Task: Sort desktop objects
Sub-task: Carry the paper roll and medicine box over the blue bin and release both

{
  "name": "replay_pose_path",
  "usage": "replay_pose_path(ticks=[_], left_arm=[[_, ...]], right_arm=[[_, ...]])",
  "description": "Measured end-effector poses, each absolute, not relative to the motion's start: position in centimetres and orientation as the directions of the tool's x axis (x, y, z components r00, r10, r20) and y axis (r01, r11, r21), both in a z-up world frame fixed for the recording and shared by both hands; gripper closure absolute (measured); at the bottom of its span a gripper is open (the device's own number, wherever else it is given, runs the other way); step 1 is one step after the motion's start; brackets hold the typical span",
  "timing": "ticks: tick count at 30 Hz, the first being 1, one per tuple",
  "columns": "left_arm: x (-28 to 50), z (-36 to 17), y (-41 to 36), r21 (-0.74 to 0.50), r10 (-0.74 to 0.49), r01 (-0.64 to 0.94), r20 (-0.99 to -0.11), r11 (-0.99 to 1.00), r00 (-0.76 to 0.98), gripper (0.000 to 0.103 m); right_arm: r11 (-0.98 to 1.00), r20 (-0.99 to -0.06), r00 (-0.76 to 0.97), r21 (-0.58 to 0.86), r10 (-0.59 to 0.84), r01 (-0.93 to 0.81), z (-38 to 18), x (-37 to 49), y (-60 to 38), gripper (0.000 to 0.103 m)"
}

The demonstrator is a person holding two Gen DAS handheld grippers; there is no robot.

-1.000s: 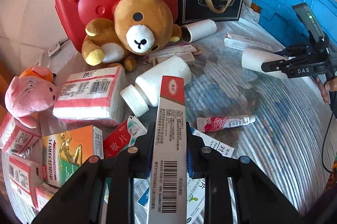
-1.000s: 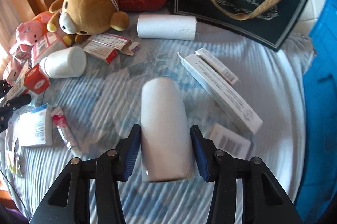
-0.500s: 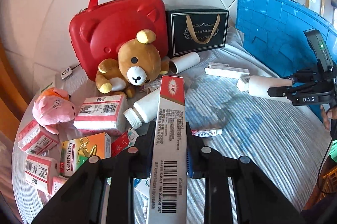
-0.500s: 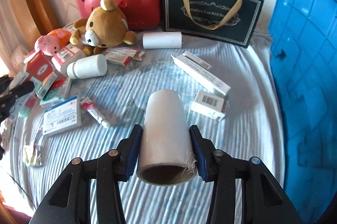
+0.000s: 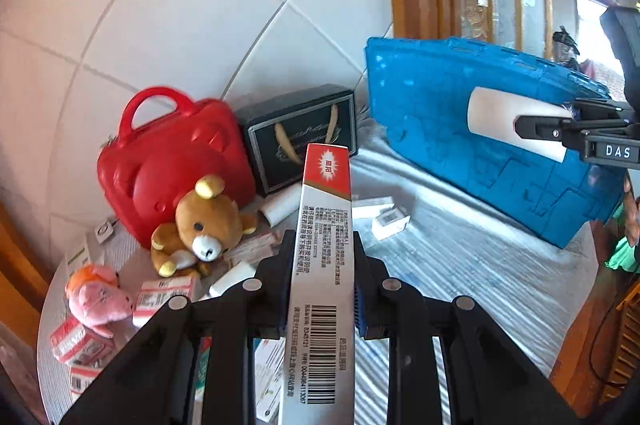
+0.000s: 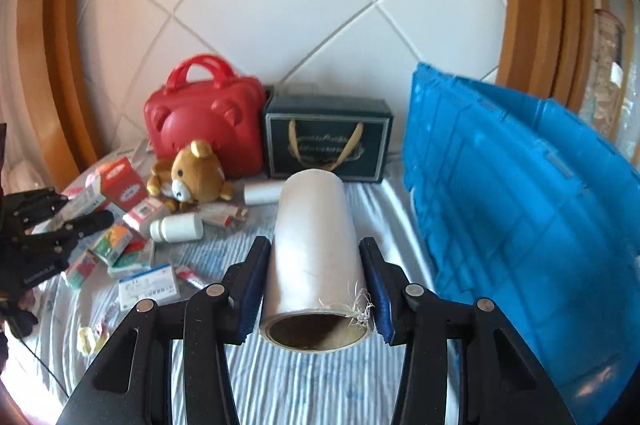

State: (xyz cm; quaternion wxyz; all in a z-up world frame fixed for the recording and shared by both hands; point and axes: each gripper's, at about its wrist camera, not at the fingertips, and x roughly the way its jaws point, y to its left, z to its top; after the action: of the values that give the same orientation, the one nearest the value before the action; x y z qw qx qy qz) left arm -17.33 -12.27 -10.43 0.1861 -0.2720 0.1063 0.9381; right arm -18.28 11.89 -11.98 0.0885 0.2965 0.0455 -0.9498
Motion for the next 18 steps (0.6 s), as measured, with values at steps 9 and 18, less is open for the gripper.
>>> replay_pose_path(ticks=[9,18], left_arm=[[-17.2,-2.7,0.7,0.148,0.453,-0.554,-0.425,-0.819,-0.784,0.08],[-18.3,2.3,16.8,0.158,0.56,-0.641,-0.362,-0.751,-0.745,0.08]], right_arm=[[-0.999,-0.35,-0.937,-0.042,-0.01,0.027,-2.8,-10.9,20.1,0.058],[-0.994,-0.31,-0.944,-0.012,0.111,-0.113,0.1,-9.9,32.8,0.058]])
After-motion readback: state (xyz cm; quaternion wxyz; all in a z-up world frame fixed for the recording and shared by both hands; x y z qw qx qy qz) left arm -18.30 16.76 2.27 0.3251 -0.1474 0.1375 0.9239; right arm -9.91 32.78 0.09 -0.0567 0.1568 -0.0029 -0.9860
